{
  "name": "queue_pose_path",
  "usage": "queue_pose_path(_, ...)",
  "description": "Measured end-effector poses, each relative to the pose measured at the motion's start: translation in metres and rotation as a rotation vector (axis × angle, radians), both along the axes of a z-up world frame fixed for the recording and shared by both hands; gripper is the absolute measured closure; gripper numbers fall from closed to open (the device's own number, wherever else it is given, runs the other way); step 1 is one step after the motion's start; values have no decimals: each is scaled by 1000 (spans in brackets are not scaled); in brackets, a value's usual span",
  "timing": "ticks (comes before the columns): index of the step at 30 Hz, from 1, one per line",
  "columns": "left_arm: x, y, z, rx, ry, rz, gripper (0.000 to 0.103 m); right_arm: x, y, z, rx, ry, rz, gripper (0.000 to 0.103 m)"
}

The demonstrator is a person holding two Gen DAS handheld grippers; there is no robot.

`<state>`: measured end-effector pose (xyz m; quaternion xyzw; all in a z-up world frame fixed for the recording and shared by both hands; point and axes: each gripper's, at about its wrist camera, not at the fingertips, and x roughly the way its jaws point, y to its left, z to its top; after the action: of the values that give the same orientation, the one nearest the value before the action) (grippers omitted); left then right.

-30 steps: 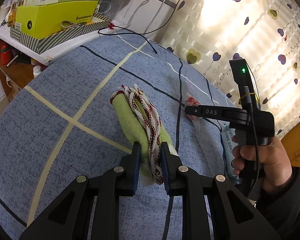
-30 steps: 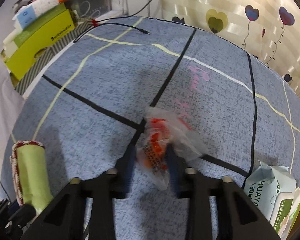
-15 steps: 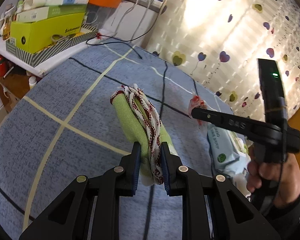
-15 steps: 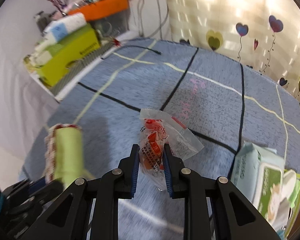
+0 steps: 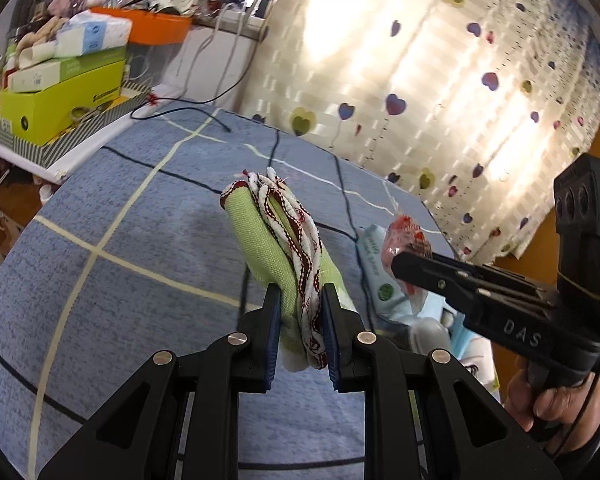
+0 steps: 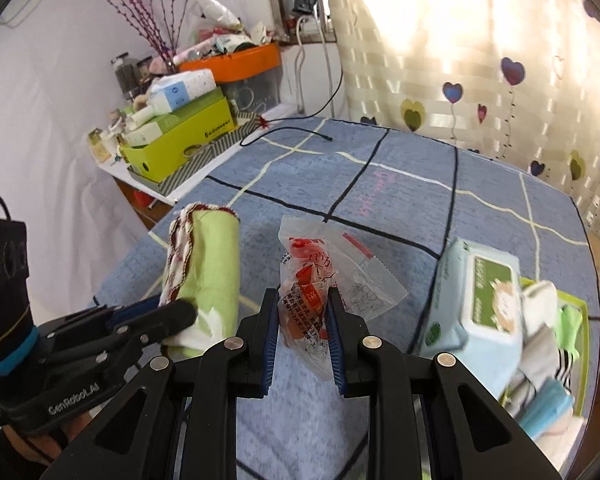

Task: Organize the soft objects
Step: 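Carry the green towel and plastic bag with both grippers over the tray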

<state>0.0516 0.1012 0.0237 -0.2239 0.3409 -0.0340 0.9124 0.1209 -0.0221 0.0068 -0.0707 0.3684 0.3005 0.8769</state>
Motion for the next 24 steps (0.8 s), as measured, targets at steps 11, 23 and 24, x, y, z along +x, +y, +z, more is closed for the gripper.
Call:
queue_pose_path(11, -6, -35, 16, 21, -31, -73, 83, -34, -46, 9, 53, -37, -50, 81)
queue_pose_path(23, -11, -66, 29, 40, -56, -147, 83, -55, -72, 16, 91, -54, -72, 81)
queue_pose_path(24, -11, -67, 30, 41, -57, -151, 83, -56, -75, 16, 94, -53, -76, 81)
